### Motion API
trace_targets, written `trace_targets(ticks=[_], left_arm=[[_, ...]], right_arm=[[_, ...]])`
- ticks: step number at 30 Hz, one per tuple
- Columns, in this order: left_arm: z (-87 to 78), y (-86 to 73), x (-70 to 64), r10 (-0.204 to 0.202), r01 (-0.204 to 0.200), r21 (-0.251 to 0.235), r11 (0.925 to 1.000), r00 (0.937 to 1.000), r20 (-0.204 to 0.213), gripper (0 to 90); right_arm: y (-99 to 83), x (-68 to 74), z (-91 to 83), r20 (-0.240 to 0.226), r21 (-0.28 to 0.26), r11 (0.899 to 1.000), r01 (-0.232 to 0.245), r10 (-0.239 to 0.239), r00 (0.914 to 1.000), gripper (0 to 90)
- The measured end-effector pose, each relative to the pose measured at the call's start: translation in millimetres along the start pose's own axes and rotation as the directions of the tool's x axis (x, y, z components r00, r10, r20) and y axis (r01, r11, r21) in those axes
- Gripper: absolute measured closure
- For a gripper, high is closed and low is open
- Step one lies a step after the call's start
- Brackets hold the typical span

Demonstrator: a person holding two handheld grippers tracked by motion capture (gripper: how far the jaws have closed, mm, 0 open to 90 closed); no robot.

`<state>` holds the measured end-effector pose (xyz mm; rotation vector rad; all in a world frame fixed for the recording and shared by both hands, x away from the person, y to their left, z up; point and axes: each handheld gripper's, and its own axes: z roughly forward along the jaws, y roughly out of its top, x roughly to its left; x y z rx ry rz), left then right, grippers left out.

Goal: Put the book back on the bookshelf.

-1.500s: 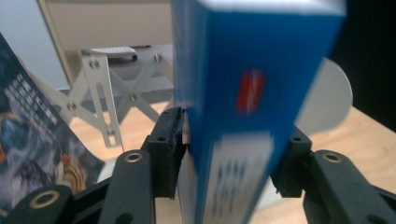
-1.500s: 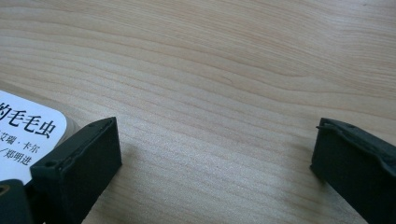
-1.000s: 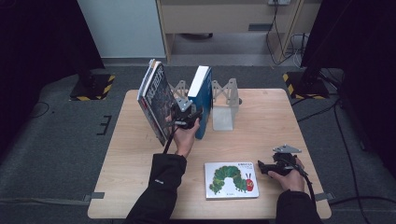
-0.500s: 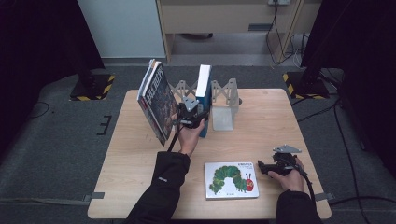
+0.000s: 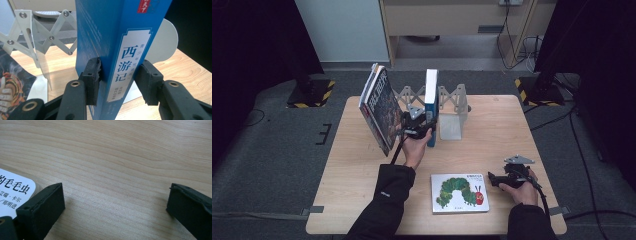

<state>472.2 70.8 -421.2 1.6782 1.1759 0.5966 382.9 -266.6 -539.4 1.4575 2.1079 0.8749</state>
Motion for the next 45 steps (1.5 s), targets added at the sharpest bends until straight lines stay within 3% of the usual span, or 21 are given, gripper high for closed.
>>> trace_targets(ticks=[12,23,33,45], left_arm=[[7.1,-2.1,-4.6,0.004,-0.003,-0.021,0.9998,0.9994,0.034,51.7],[-1.9,-12.1,-1.5,0.009,-0.007,-0.03,0.9995,0.9977,0.068,47.6],[-25.3,-22.6,3.8,0.012,-0.013,0.007,0.9999,0.993,0.118,43.4],[-57.5,-42.5,2.4,0.059,-0.074,0.091,0.9931,0.9854,0.16,37.8]], right_arm=[[0.0,0.0,0.0,0.0,0.0,1.0,0.0,0.0,1.0,1.5],[-0.1,0.0,0.0,0.0,0.0,1.0,0.0,0.0,1.0,1.5],[-0.1,0.0,0.0,0.0,0.0,1.0,0.0,0.0,1.0,1.5],[0.2,0.3,0.5,-0.004,0.001,1.0,0.0,0.0,1.0,0.5]])
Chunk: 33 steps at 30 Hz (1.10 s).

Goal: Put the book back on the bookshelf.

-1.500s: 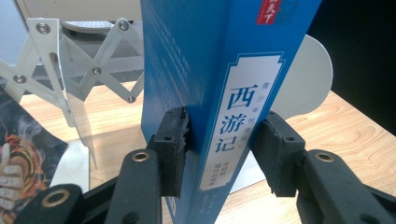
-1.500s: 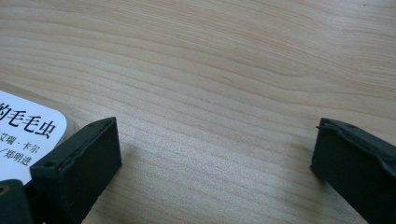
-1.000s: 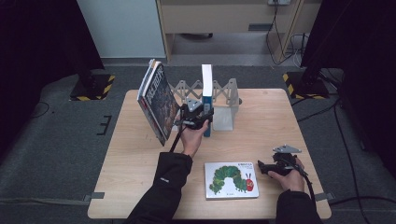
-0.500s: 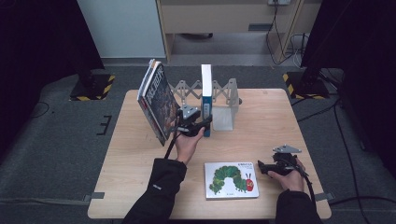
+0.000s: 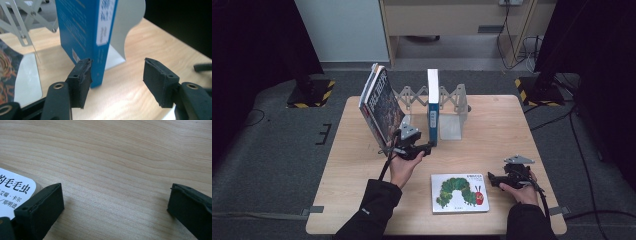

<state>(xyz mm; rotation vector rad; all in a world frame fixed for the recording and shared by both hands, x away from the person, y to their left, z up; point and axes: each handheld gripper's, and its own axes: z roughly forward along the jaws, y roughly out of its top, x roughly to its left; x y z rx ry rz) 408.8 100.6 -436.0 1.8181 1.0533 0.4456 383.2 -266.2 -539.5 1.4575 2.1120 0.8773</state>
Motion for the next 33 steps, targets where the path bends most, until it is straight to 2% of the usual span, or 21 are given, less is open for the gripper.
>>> trace_targets(ticks=[3,6,10,14,16,20,22,26,27,29,31,33], left_arm=[[-6.8,-7.3,-0.7,0.015,-0.015,0.029,0.9995,0.9997,0.017,36.7],[-15.9,-13.9,1.4,-0.008,0.006,0.045,0.999,0.9988,0.048,35.4],[-30.9,-23.4,6.4,-0.005,0.001,0.069,0.9976,0.9986,0.052,34.0],[-45.1,-35.8,11.4,-0.013,0.006,0.1,0.995,0.9976,0.069,32.6],[-50.3,-42.6,12.9,-0.016,0.009,0.109,0.994,0.9982,0.059,32.0],[-55.0,-60.3,14.7,-0.024,0.016,0.13,0.9913,0.9981,0.057,30.9],[-53.9,-66.0,14.6,-0.038,0.028,0.141,0.9897,0.9969,0.069,30.6],[-46.8,-73.6,10.5,-0.026,0.011,0.167,0.9859,0.9959,0.087,29.6],[-43.0,-76.7,9.2,-0.005,-0.01,0.182,0.9833,0.9965,0.083,29.1],[-37.2,-82.7,8.6,-0.014,-0.004,0.214,0.9769,0.9965,0.083,28.5],[-30.5,-90.7,8.3,-0.04,0.014,0.263,0.9647,0.9945,0.096,28.3],[-26.2,-94.2,8.7,-0.016,-0.011,0.296,0.9551,0.9961,0.087,27.4]], right_arm=[[0.1,0.6,0.4,0.004,-0.002,1.0,-0.002,0.002,1.0,0.3],[0.1,0.6,0.3,0.004,-0.002,1.0,-0.002,0.002,1.0,0.3],[0.1,0.6,0.3,0.004,-0.001,1.0,-0.003,0.003,1.0,0.4],[3.4,1.7,-2.7,0.0,0.033,0.999,0.001,-0.001,1.0,5.3],[5.0,3.7,-4.5,-0.011,0.058,0.998,0.013,-0.012,0.9999,6.8],[6.0,5.7,-6.5,-0.012,0.076,0.997,0.02,-0.019,0.9997,7.6],[7.2,6.9,-8.8,-0.022,0.077,0.997,0.017,-0.016,0.9996,8.1],[11.9,11.2,-15.9,-0.056,0.05,0.999,-0.002,0.005,0.9984,9.5],[12.6,12.1,-17.5,-0.063,0.043,0.999,0.001,0.002,0.998,9.9],[14.1,15.8,-21.6,-0.08,0.034,0.999,-0.011,0.014,0.9967,10.4],[14.6,20.5,-25.2,-0.099,0.031,0.999,-0.017,0.02,0.9949,11.5],[15.1,26.0,-27.9,-0.109,0.025,1.0,-0.019,0.022,0.9938,13.3]])
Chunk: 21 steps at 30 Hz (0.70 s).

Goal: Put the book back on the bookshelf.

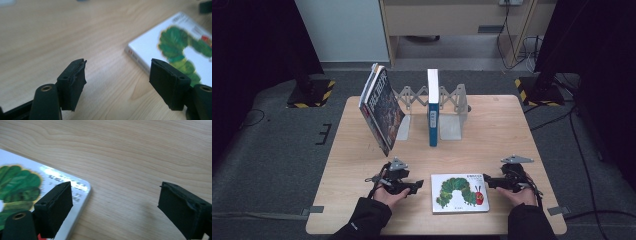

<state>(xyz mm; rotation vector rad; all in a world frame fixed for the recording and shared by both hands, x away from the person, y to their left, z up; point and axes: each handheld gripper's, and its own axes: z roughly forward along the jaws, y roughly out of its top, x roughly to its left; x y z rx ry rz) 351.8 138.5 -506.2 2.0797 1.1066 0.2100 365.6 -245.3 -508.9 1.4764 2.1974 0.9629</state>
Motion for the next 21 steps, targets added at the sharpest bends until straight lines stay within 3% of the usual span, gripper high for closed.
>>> trace_targets(ticks=[3,12,18,21], left_arm=[[0.8,0.7,6.0,-0.023,0.023,-0.009,0.9997,0.9997,-0.005,25.2],[13.3,-3.1,22.7,0.031,-0.028,0.031,0.9991,0.9957,-0.087,21.6],[16.1,-5.3,25.8,0.046,-0.043,0.029,0.9986,0.9942,-0.098,20.3],[17.9,-7.4,25.6,0.076,-0.074,0.017,0.9971,0.9911,-0.11,16.8]], right_arm=[[0.8,9.3,-3.0,-0.015,-0.002,1.0,0.009,-0.009,0.9998,15.7],[-5.4,28.6,-2.4,-0.054,0.039,0.999,0.011,-0.009,0.9985,22.7],[-8.5,31.1,1.6,-0.072,0.056,0.998,0.005,-0.001,0.9974,28.5],[-9.8,33.3,2.9,-0.09,0.061,0.998,0.006,0.0,0.996,34.4]])
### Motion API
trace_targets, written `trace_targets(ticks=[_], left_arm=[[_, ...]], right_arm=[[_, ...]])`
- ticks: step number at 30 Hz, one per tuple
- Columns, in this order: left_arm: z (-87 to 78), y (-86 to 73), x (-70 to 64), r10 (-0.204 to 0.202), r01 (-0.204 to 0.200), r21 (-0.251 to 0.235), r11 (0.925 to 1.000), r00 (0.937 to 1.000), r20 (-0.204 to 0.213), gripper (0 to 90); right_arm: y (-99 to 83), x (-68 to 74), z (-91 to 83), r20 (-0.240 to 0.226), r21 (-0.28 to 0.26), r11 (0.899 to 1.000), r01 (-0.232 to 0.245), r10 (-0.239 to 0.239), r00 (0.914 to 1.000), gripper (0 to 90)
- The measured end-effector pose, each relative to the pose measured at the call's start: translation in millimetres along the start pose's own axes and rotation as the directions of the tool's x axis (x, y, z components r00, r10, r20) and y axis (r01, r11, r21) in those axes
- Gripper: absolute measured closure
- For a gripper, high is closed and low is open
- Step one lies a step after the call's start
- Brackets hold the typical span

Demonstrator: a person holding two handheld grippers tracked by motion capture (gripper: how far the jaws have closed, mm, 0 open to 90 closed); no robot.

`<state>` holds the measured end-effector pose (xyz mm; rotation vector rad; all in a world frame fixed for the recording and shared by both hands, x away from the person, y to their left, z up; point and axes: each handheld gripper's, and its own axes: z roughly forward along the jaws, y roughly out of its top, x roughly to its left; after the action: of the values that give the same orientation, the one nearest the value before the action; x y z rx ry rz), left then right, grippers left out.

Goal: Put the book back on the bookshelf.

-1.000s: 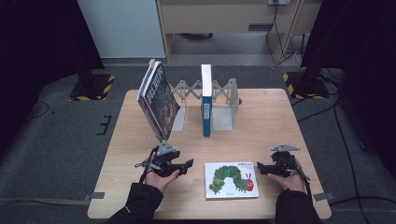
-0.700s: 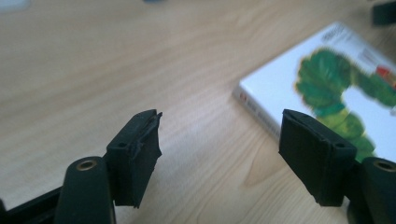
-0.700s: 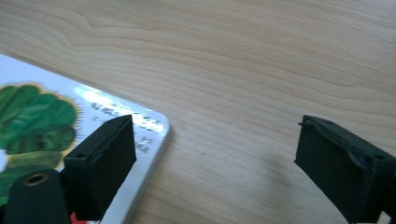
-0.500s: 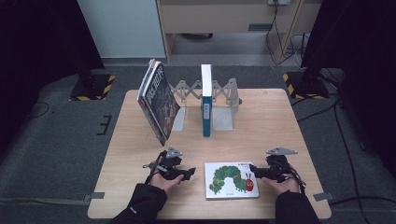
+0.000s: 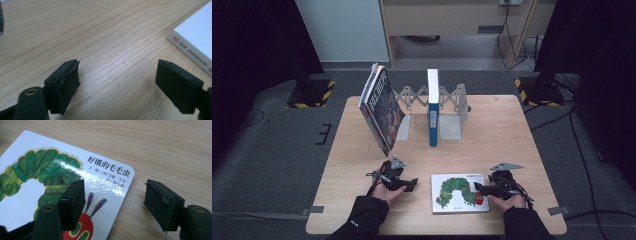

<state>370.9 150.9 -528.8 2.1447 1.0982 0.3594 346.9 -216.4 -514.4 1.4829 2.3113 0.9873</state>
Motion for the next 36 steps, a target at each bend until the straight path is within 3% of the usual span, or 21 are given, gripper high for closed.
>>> trace_targets(ticks=[5,17,23,28,31,33,36], left_arm=[[4.4,-3.6,-4.2,0.065,-0.065,-0.014,0.9978,0.9978,-0.016,10.2],[8.3,-4.2,-5.8,0.062,-0.062,-0.013,0.998,0.9979,-0.02,0.0],[8.0,-4.3,-5.8,0.057,-0.058,-0.015,0.9982,0.9981,-0.021,0.1],[1.1,-5.1,-8.5,0.042,-0.042,0.0,0.9991,0.9984,-0.037,8.2],[-4.8,-4.9,-14.7,0.032,-0.032,-0.009,0.9995,0.9995,-0.002,13.3],[-7.9,-3.4,-20.5,0.01,-0.008,-0.033,0.9994,0.9989,0.045,15.4],[-8.6,-2.2,-28.7,0.014,-0.01,-0.043,0.999,0.9964,0.084,16.8]], right_arm=[[-0.4,1.4,2.1,-0.037,0.01,1.0,0.0,0.0,0.9993,43.9],[0.3,0.7,0.4,-0.051,0.002,1.0,-0.015,0.015,0.9986,50.6],[1.0,-1.1,-1.5,-0.06,-0.008,1.0,-0.027,0.026,0.9978,50.6],[1.3,-1.7,-2.7,-0.068,-0.019,0.999,-0.029,0.027,0.9973,50.3],[1.3,-1.8,-2.3,-0.071,-0.014,0.999,-0.031,0.03,0.997,49.1],[0.7,-1.4,-0.8,-0.076,-0.011,0.999,-0.031,0.03,0.9966,45.7],[0.2,0.1,0.7,-0.083,0.006,1.0,-0.025,0.026,0.9962,43.3]])
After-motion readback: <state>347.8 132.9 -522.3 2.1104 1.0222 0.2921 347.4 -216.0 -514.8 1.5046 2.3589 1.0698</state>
